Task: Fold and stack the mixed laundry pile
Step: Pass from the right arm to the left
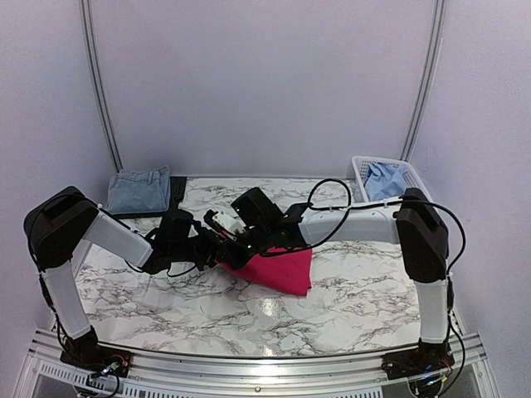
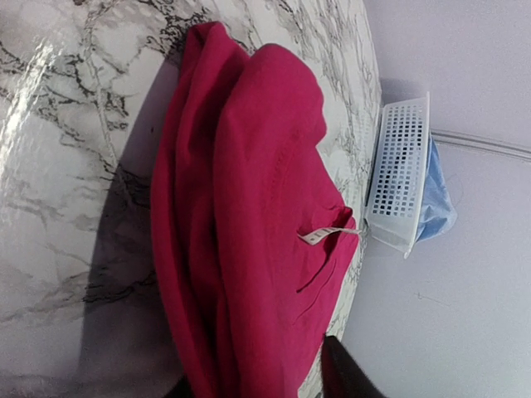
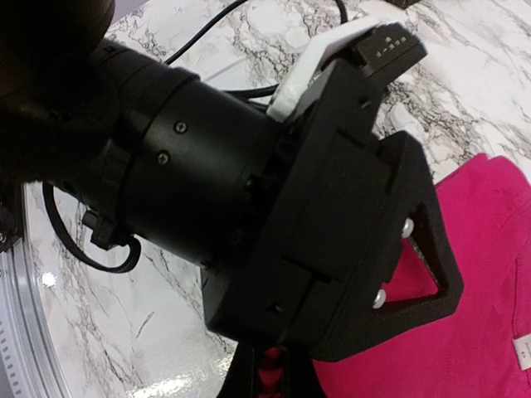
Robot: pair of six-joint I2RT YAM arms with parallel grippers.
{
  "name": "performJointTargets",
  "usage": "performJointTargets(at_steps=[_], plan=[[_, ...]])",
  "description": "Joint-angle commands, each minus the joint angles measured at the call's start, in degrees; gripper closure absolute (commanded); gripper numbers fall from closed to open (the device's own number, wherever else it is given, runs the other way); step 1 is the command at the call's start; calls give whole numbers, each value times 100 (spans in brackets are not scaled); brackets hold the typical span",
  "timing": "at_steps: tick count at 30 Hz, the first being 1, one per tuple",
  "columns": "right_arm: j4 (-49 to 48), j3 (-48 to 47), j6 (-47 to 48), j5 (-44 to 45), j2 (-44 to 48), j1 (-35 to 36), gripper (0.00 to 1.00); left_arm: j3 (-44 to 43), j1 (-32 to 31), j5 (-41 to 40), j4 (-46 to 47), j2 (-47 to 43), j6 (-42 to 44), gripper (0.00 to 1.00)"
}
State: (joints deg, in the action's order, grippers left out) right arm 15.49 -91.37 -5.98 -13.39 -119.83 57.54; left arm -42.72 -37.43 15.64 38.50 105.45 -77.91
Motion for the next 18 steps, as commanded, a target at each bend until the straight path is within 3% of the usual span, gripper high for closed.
performJointTargets(at_steps=[1,6,10,15,18], plan=[[-441,-218,-2,-112,200,66,98,-21,3,9,141,114,67,71],[-314,227,-79,-3,732,-133,81,10,104,-17,-28,105,274,100],[-304,898,-193,94,1460,-366,71,-522,166,-8,-1344,100,1222,100],[-190,1817,-345,211,2466,-691,66,-2658,241,-755,-4776,538,3627,100],[-37,2245,-401,381,2940,-856,62,-3736,336,-1185,-6073,1015,4606,100]])
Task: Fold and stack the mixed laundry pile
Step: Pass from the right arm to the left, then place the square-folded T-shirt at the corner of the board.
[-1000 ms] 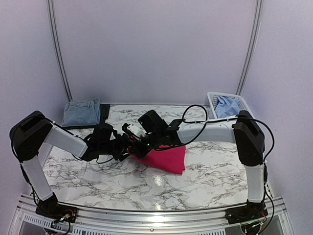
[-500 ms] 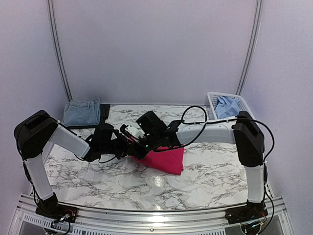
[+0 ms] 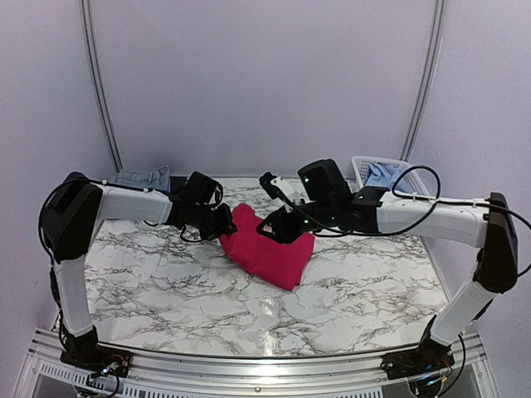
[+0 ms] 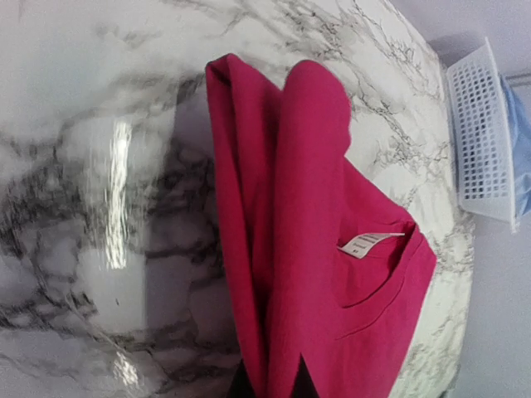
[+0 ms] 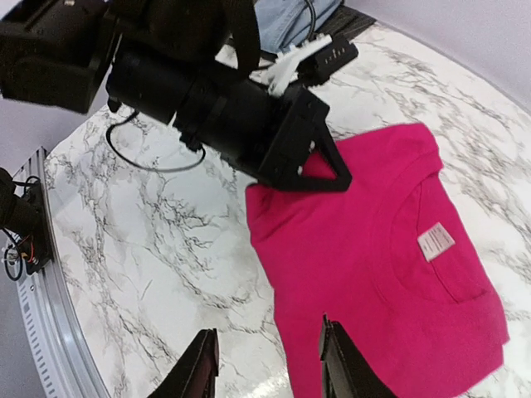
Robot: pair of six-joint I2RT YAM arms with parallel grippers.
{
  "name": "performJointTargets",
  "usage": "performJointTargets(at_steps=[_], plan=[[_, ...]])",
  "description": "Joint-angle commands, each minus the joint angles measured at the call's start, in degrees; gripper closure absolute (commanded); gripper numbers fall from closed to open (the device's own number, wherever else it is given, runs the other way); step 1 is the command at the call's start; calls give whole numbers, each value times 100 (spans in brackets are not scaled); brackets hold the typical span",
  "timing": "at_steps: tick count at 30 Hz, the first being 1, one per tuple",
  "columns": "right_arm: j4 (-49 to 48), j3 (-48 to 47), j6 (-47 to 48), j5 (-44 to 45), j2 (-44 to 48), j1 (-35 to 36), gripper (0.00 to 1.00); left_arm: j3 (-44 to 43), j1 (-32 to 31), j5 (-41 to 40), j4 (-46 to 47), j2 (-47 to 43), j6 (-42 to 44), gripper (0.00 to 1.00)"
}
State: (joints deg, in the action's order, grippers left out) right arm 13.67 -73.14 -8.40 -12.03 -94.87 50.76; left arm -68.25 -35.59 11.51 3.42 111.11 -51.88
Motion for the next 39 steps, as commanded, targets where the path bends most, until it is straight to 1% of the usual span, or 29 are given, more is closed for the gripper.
performJointTargets(at_steps=[1,4,7,9,10,14,22,30,39], plan=[[224,526,-169,280,582,-235,60,-1485,188,-898,-2830,576,2323,100],[438,792,-191,435,931,-388,49,-2338,326,-1423,-3542,929,3042,100],[565,1027,-251,543,1267,-501,38,-3350,483,-2069,-4102,1264,3548,100],[635,1156,-279,620,1387,-546,32,-3886,602,-2404,-4381,1452,3830,100],[674,1189,-285,648,1422,-559,31,-4118,658,-2548,-4502,1528,3947,100],[746,1269,-321,685,1478,-568,29,-4761,887,-2982,-4781,1707,4382,100],[715,1340,-376,612,1418,-567,29,-5470,1343,-3168,-4790,1754,4620,100],[620,1391,-416,529,1325,-567,28,-6056,1668,-3210,-4792,1766,4739,100],[589,1380,-415,471,1214,-567,28,-6463,1975,-2964,-4774,1665,4647,100]])
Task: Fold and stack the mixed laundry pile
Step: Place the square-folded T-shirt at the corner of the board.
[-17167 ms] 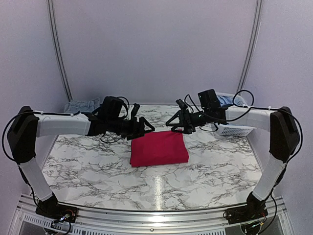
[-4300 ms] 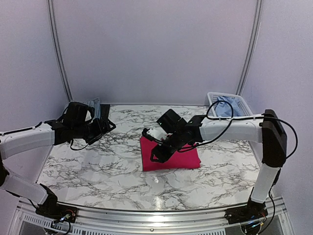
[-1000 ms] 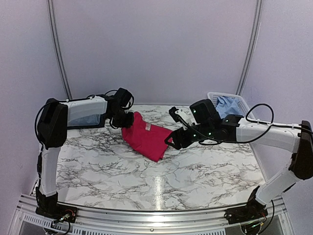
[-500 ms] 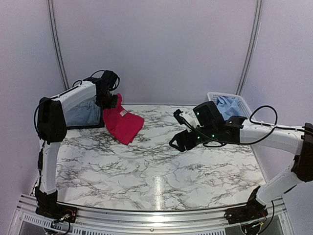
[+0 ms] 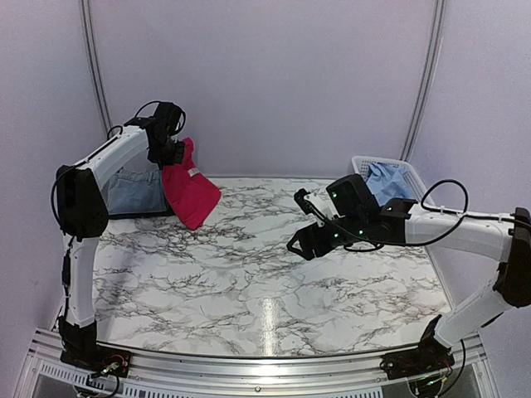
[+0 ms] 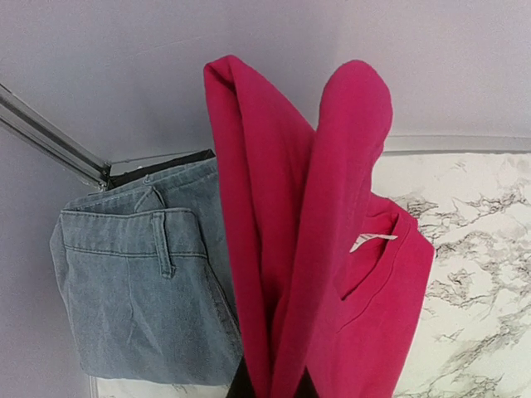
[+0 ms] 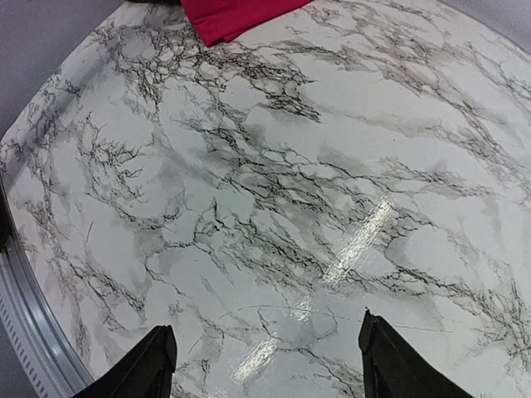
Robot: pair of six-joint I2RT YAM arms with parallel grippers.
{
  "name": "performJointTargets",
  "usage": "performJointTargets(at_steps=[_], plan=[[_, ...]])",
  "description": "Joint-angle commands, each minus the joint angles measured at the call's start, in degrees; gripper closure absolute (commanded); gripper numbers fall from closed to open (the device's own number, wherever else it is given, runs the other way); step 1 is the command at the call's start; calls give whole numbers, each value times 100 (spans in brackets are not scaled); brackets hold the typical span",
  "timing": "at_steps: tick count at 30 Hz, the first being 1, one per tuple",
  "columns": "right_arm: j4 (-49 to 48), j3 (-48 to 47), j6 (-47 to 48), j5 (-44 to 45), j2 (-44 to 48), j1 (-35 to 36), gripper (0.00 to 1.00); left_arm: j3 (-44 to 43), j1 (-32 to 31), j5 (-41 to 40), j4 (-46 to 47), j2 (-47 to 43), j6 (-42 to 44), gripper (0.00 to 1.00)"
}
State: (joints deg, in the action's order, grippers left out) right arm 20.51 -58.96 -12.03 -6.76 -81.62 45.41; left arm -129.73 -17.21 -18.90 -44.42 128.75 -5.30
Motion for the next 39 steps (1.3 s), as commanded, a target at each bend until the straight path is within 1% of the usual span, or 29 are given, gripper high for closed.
performJointTargets(at_steps=[1,8,19,25,31,36,39], plan=[[-123,-37,-66,-61,-127,-32,28,-304,164,141,7,-148,-59,100],[-240,-78,-132,-146,-267,-32,29,-147,350,294,84,-463,-161,100],[-303,-190,-148,-158,-426,-32,28,7,809,962,282,-787,-500,100],[-319,-255,-166,-158,-513,-33,28,94,995,966,348,-873,-623,100],[-304,-299,-176,-172,-585,-32,28,206,1322,1088,456,-974,-779,100],[-307,-342,-201,-185,-647,-32,28,739,1528,1007,794,-1179,-868,100],[-273,-381,-193,-186,-687,-32,28,1319,1661,907,1225,-1331,-925,100]])
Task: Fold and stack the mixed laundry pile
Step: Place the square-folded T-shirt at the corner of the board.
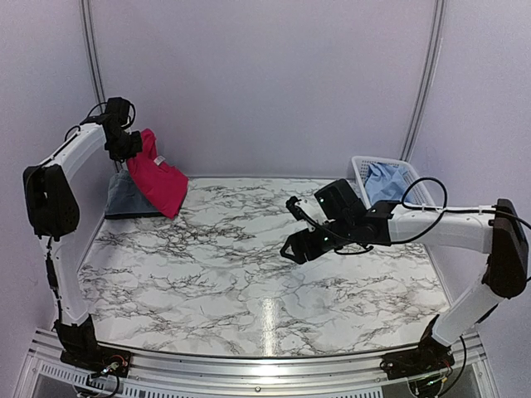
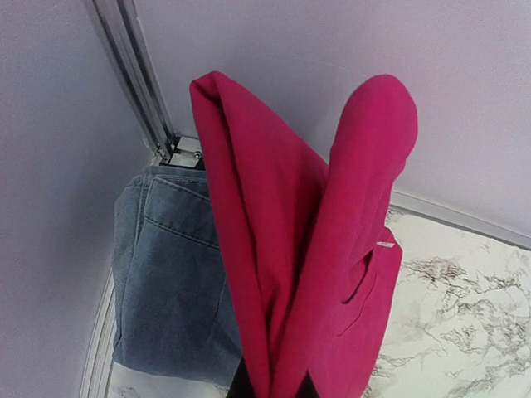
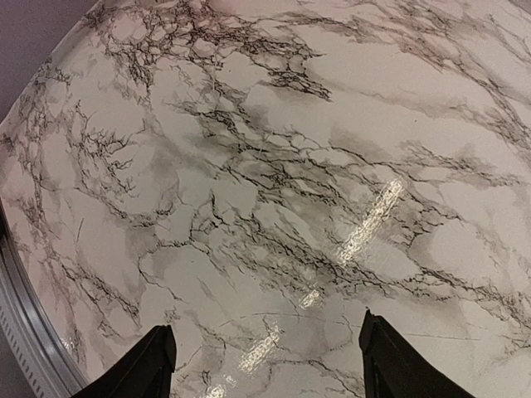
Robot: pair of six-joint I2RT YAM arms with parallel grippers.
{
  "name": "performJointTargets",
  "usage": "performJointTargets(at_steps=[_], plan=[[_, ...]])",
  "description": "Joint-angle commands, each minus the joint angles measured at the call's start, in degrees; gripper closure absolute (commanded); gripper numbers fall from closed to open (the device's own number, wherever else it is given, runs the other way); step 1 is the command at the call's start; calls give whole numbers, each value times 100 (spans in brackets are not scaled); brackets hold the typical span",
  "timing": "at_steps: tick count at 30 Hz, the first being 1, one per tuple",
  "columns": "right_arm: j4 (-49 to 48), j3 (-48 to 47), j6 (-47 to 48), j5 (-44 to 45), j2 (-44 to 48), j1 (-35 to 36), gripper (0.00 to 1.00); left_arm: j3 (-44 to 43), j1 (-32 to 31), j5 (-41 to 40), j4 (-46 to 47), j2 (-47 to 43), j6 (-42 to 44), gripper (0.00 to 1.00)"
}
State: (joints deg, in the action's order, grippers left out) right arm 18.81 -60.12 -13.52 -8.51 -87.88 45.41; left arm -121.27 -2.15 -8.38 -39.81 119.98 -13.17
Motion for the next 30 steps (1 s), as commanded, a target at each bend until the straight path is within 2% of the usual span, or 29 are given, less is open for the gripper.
performJointTargets(at_steps=[1,6,16,22,24,28,30], plan=[[-79,-276,-45,-3,-71,-32,28,654,169,-260,937,-489,-167,100],[74,-330,2,87,-81,-32,27,1477,523,-617,1579,-564,-346,100],[319,-562,160,186,-276,-39,27,1564,1018,-864,1931,8,-713,100],[374,-680,199,160,-411,-99,26,1426,1054,-900,1946,500,-794,99],[386,-714,215,149,-444,-114,27,1420,1063,-890,1942,603,-824,84],[396,-738,214,137,-451,-160,26,1499,1068,-960,1892,542,-884,37],[395,-747,213,124,-463,-165,26,1514,1068,-1034,1824,409,-826,23]])
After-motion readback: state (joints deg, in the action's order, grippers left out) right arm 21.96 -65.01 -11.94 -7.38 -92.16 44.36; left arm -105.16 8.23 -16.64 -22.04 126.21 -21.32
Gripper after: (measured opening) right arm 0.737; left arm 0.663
